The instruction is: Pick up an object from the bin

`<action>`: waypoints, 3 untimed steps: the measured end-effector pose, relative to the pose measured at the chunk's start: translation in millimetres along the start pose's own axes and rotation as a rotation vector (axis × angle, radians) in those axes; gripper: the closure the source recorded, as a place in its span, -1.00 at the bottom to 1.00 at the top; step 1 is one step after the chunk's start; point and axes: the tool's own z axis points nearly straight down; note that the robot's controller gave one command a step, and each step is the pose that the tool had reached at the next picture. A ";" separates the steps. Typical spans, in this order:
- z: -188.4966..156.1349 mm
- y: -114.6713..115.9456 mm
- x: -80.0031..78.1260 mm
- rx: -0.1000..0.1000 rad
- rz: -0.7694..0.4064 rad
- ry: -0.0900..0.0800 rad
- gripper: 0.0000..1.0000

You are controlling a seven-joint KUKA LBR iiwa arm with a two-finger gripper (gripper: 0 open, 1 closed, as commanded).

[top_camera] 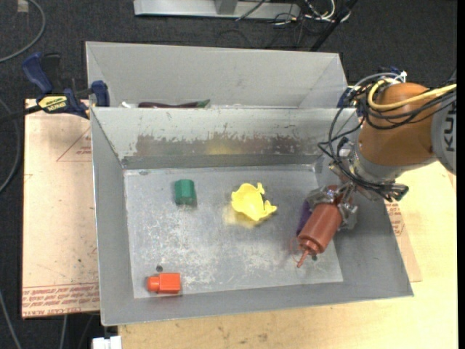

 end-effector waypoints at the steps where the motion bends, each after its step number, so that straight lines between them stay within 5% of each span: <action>1: -13.1 -1.5 -0.7 0.004 0.002 -0.003 1.00; 3: -48.9 -0.1 -0.7 0.001 0.003 -0.001 1.00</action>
Offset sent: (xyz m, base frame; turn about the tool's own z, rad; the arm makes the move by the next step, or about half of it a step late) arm 0.0000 0.0000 0.0771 0.0000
